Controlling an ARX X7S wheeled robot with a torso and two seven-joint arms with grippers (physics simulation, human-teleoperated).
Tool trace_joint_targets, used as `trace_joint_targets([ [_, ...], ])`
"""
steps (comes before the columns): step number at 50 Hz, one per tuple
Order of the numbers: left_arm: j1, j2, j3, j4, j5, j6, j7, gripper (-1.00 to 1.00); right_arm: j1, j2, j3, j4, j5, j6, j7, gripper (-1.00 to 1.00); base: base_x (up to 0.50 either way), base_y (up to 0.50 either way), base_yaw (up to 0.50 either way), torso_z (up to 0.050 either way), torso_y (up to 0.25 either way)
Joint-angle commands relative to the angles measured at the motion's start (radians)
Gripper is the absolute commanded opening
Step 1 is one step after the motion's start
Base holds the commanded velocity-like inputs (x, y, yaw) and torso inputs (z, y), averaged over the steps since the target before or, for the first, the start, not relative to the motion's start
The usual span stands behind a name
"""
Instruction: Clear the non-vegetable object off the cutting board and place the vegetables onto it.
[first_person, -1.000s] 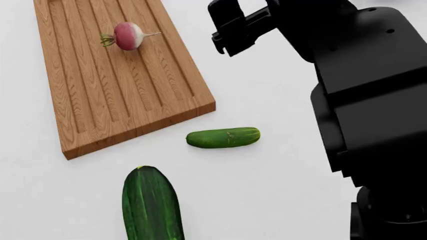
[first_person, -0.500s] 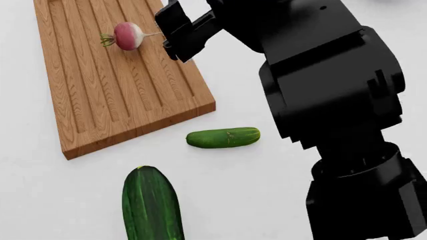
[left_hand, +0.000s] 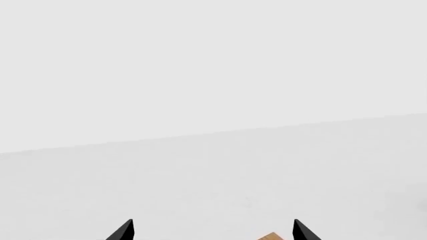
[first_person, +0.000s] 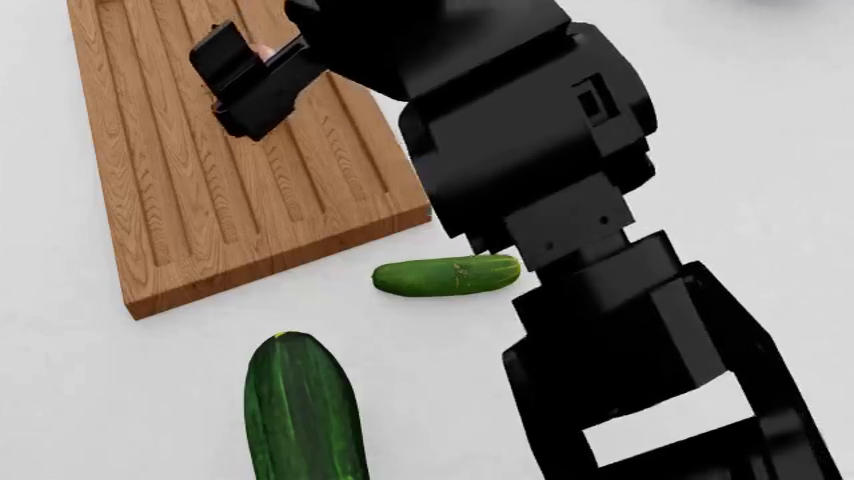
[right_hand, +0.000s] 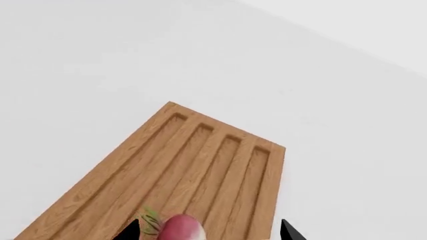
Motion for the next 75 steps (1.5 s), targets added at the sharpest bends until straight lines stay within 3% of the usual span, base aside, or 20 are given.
trace_joint_targets([
  [1,0.008,-0.005,-0.009,0.005,-0.005,-0.002,-0.006,1.00,0.008,-0.028,-0.119,0.101,0.139,-0.084,0.039,1.00,0.00,0.00,0.00,0.000,0.000],
  [13,0.003,-0.008,-0.004,0.009,-0.011,-0.005,-0.007,1.00,0.068,-0.030,-0.392,0.253,0.366,-0.241,0.082,1.00,0.00,0.00,0.00,0.000,0.000],
  [22,0.012,-0.008,-0.005,0.014,-0.013,-0.002,-0.012,1.00,0.120,-0.031,-0.740,0.356,0.639,-0.414,0.125,1.00,0.00,0.00,0.00,0.000,0.000],
  [30,0.017,-0.009,-0.006,0.017,-0.018,-0.003,-0.014,1.00,0.130,-0.031,-0.884,0.390,0.721,-0.495,0.147,1.00,0.00,0.00,0.00,0.000,0.000],
  [66,0.012,-0.015,0.003,0.025,-0.029,-0.002,-0.023,1.00,0.046,-0.031,-0.905,0.453,0.736,-0.566,0.134,1.00,0.00,0.00,0.00,0.000,0.000],
  [67,0.012,-0.015,0.003,0.026,-0.030,-0.002,-0.023,1.00,0.043,-0.031,-0.905,0.452,0.733,-0.569,0.133,-1.00,0.00,0.00,0.00,0.000,0.000],
  [75,0.002,-0.015,0.002,0.031,-0.038,-0.011,-0.026,1.00,0.052,-0.031,-0.906,0.450,0.719,-0.576,0.122,-1.00,0.00,0.00,0.00,0.000,-0.002],
])
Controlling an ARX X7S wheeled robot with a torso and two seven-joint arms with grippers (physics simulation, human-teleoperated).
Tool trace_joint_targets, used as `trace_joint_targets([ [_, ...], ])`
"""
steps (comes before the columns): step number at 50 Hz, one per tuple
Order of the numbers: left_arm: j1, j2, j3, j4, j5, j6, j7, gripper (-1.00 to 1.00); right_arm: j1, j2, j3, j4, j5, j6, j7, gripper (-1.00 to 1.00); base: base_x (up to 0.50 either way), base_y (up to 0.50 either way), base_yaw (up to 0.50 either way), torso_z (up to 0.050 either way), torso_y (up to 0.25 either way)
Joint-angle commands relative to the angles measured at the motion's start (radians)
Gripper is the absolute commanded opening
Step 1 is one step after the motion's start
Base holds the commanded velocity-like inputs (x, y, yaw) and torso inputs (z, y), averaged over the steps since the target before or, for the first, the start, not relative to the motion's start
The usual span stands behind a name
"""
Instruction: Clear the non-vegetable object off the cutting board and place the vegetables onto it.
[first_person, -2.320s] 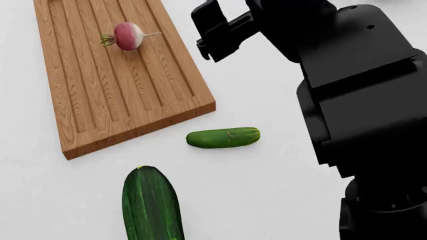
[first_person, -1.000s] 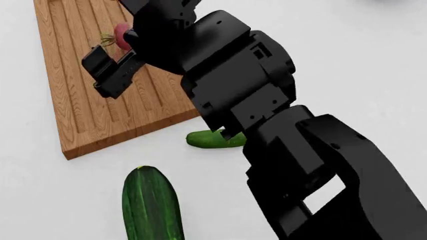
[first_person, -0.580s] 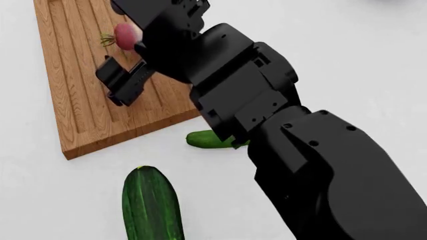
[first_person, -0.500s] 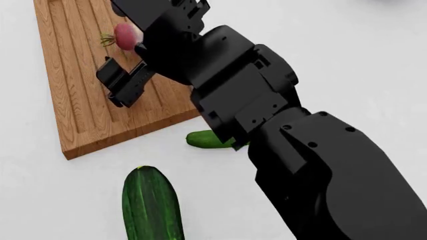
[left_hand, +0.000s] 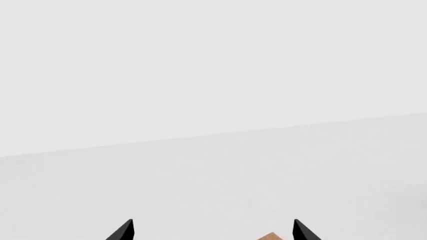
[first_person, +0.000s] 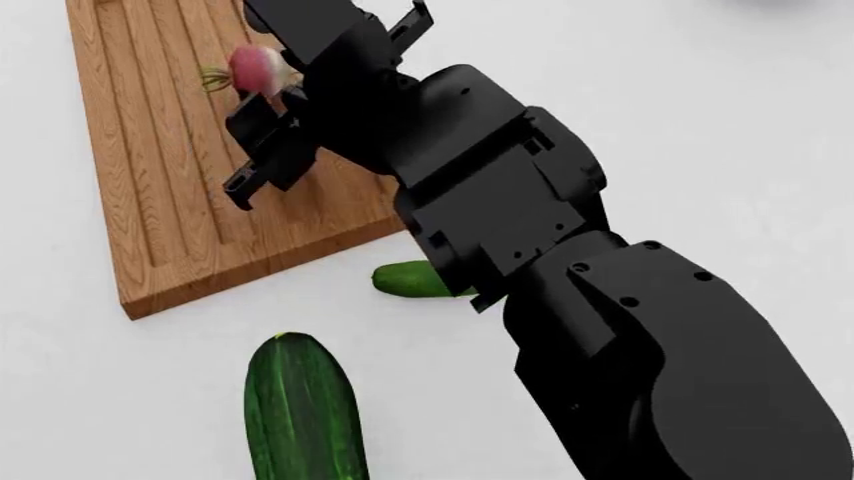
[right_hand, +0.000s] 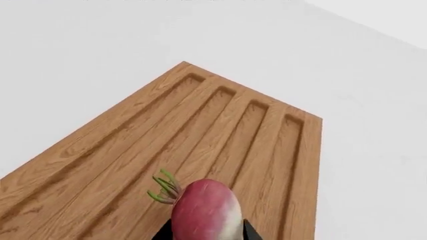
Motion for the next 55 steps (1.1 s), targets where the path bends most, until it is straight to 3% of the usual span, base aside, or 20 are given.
trace_joint_targets([
  [1,-0.008,-0.001,-0.002,0.007,-0.010,-0.009,-0.004,1.00,-0.023,-0.002,-0.059,0.027,-0.018,-0.009,-0.016,-1.00,0.00,0.00,0.00,0.000,0.000],
  [25,-0.013,-0.002,-0.012,0.029,-0.033,-0.027,-0.014,1.00,0.154,0.010,-0.010,0.240,-0.040,0.036,-0.072,-1.00,0.00,0.00,0.00,0.000,0.000],
  [39,-0.025,0.002,-0.007,0.028,-0.043,-0.030,-0.017,1.00,0.146,0.169,0.000,0.125,-0.047,0.143,0.041,-1.00,0.00,0.00,0.00,0.000,0.000],
  [55,-0.022,0.002,0.004,0.017,-0.043,-0.011,-0.013,1.00,0.091,0.188,0.082,0.241,-0.139,0.164,0.086,-1.00,0.00,0.00,0.00,0.000,0.000],
])
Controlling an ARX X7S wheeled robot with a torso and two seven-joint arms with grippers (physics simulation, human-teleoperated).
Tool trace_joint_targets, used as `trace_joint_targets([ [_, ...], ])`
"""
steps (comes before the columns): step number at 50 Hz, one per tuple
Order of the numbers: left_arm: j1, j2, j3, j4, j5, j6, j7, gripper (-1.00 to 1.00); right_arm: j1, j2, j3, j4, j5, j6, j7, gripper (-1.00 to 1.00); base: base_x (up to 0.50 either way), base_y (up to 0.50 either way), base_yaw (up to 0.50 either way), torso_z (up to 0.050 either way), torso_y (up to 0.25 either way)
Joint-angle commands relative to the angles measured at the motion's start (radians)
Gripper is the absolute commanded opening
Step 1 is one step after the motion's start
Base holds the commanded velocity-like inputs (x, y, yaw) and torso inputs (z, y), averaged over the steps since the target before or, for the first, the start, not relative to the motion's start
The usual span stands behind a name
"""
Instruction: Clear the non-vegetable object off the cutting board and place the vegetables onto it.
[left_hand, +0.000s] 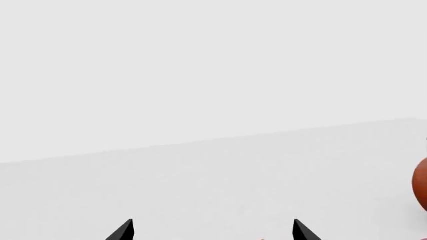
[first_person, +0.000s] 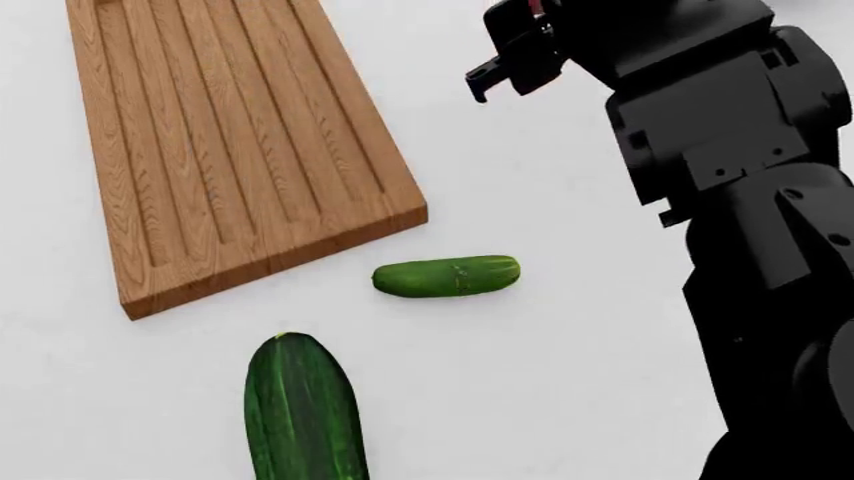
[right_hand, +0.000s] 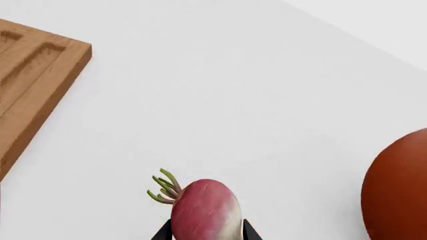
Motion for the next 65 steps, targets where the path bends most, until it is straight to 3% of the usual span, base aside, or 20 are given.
trace_joint_targets([
  [1,0.002,-0.002,0.003,-0.001,-0.003,0.005,0.000,1.00,-0.037,0.041,0.079,0.026,-0.093,0.029,0.044,-1.00,0.00,0.00,0.00,0.000,0.000],
  [32,0.011,-0.007,0.001,0.010,-0.017,0.017,-0.005,1.00,-0.156,0.047,0.466,0.026,-0.475,0.111,-0.006,-1.00,0.00,0.00,0.00,0.000,-0.001],
  [33,0.007,-0.007,0.000,0.009,-0.017,0.017,-0.005,1.00,-0.153,0.046,0.476,0.026,-0.492,0.109,0.001,1.00,0.00,0.00,0.00,0.000,0.000],
  [46,-0.002,-0.005,0.008,0.002,-0.019,0.018,-0.010,1.00,-0.084,0.046,0.586,0.009,-0.617,0.131,-0.038,1.00,0.00,0.00,0.00,0.000,-0.001],
  [53,0.007,-0.008,0.005,0.004,-0.019,0.023,-0.014,1.00,-0.156,0.252,0.621,-0.618,-0.523,0.466,0.080,1.00,0.00,0.00,0.00,0.000,0.000],
  [65,0.026,-0.009,-0.008,0.011,-0.031,0.027,-0.014,1.00,-0.206,0.370,0.681,-1.007,-0.425,0.665,0.192,1.00,0.00,0.00,0.00,0.000,0.000],
])
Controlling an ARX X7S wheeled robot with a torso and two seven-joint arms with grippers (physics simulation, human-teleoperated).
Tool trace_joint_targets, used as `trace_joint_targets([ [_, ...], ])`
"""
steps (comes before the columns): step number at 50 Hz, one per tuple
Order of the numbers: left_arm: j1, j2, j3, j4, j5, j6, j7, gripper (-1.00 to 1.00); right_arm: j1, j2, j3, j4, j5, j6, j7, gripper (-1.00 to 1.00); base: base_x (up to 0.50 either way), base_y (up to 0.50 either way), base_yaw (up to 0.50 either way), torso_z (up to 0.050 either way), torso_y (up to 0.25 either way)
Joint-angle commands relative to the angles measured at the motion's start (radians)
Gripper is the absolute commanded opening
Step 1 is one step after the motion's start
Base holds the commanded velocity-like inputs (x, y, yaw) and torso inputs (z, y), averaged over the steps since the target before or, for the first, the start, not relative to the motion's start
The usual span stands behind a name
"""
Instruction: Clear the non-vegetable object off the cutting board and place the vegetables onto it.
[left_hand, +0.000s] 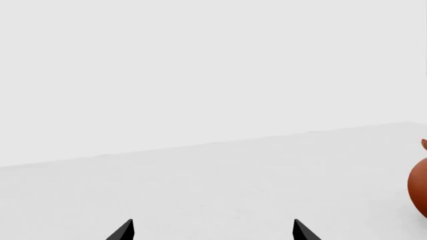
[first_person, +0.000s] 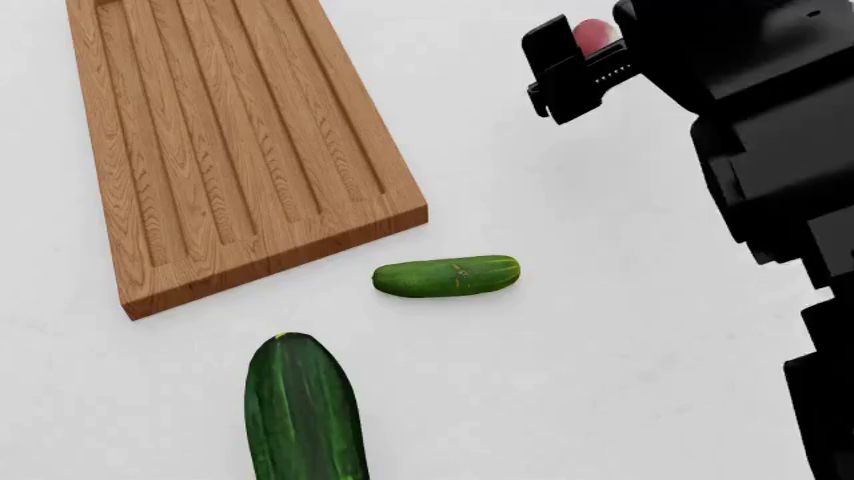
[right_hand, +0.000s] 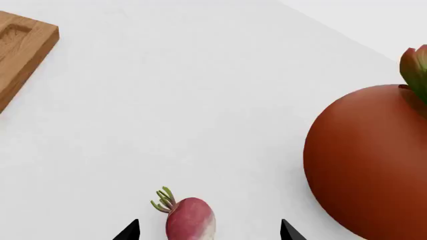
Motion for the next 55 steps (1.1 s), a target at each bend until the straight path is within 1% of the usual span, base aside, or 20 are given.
trace_joint_targets([
  [1,0.014,-0.004,-0.009,0.004,-0.006,0.007,-0.001,1.00,-0.045,0.120,0.069,-0.393,0.077,0.213,0.109,1.00,0.00,0.00,0.00,0.000,0.000],
  [8,0.024,-0.010,-0.012,0.004,-0.005,0.018,-0.001,1.00,-0.073,0.165,0.139,-0.653,0.196,0.371,0.191,1.00,0.00,0.00,0.00,0.000,0.000],
  [15,0.035,-0.005,-0.014,0.001,-0.004,0.037,0.001,1.00,-0.090,0.183,0.239,-0.833,0.333,0.530,0.284,1.00,0.00,0.00,0.00,0.000,0.000],
  [19,0.044,-0.005,-0.019,0.004,-0.006,0.040,-0.002,1.00,-0.093,0.164,0.290,-0.884,0.400,0.620,0.348,1.00,0.00,0.00,0.00,0.000,0.000],
  [21,0.046,-0.005,-0.021,0.011,-0.010,0.038,-0.003,1.00,-0.085,0.125,0.368,-0.900,0.478,0.725,0.423,1.00,0.00,0.00,0.00,0.000,0.000],
  [23,0.045,-0.006,-0.022,0.010,-0.011,0.037,-0.004,1.00,-0.093,0.107,0.413,-0.914,0.518,0.758,0.461,1.00,0.00,0.00,0.00,0.000,0.000],
  [24,0.044,-0.007,-0.023,0.009,-0.012,0.036,-0.004,1.00,-0.106,0.088,0.464,-0.914,0.584,0.808,0.526,1.00,0.00,0.00,0.00,0.000,0.000],
  [26,0.041,-0.007,-0.026,0.009,-0.015,0.035,-0.005,1.00,-0.113,0.090,0.484,-0.924,0.698,0.811,0.629,1.00,0.00,0.00,0.00,0.000,0.000],
  [27,0.041,-0.007,-0.026,0.009,-0.015,0.035,-0.005,1.00,-0.121,0.091,0.498,-0.906,0.803,0.812,0.728,1.00,0.00,0.00,0.00,0.000,0.000],
  [28,0.041,-0.008,-0.024,0.008,-0.014,0.036,-0.004,1.00,-0.117,0.095,0.477,-0.866,0.936,0.812,0.876,1.00,0.00,0.00,0.00,0.000,0.000],
  [30,0.039,-0.009,-0.021,0.006,-0.014,0.038,-0.003,1.00,-0.121,0.095,0.481,-0.882,1.006,0.795,0.928,1.00,0.00,0.00,0.00,0.000,0.000],
  [31,0.039,-0.009,-0.021,0.010,-0.015,0.038,-0.003,1.00,-0.125,0.096,0.476,-0.852,1.128,0.789,1.027,1.00,0.00,0.00,0.00,0.000,0.000],
  [33,0.049,-0.010,-0.021,0.013,-0.015,0.041,-0.004,1.00,-0.133,0.109,0.448,-0.842,1.272,0.754,1.153,1.00,0.00,0.00,0.00,0.000,0.000],
  [34,0.051,-0.010,-0.022,0.013,-0.015,0.042,-0.004,1.00,-0.136,0.112,0.433,-0.857,1.308,0.745,1.189,1.00,0.00,0.00,0.00,0.000,0.000],
  [39,0.044,-0.008,-0.021,0.013,-0.018,0.037,-0.009,1.00,-0.141,0.131,0.379,-0.881,1.445,0.689,1.289,1.00,0.00,0.00,0.00,0.000,0.000],
  [40,0.040,-0.009,-0.020,0.016,-0.020,0.034,-0.009,1.00,-0.136,0.140,0.358,-0.886,1.504,0.661,1.328,1.00,0.00,0.00,0.00,0.000,0.000],
  [44,0.044,-0.009,-0.023,0.020,-0.023,0.033,-0.012,1.00,-0.124,0.159,0.309,-0.919,1.616,0.603,1.407,1.00,0.00,0.00,0.00,0.000,0.000],
  [45,0.046,-0.009,-0.024,0.022,-0.025,0.033,-0.013,1.00,-0.121,0.169,0.278,-0.929,1.680,0.568,1.444,1.00,0.00,0.00,0.00,0.000,0.000],
  [50,0.050,-0.007,-0.026,0.025,-0.028,0.034,-0.015,1.00,-0.101,0.192,0.209,-0.974,1.799,0.502,1.521,1.00,0.00,0.00,0.00,0.000,0.000],
  [55,0.062,-0.007,-0.026,0.024,-0.029,0.042,-0.013,1.00,-0.115,0.200,0.180,-1.012,1.850,0.452,1.553,1.00,0.00,0.00,0.00,0.000,0.000],
])
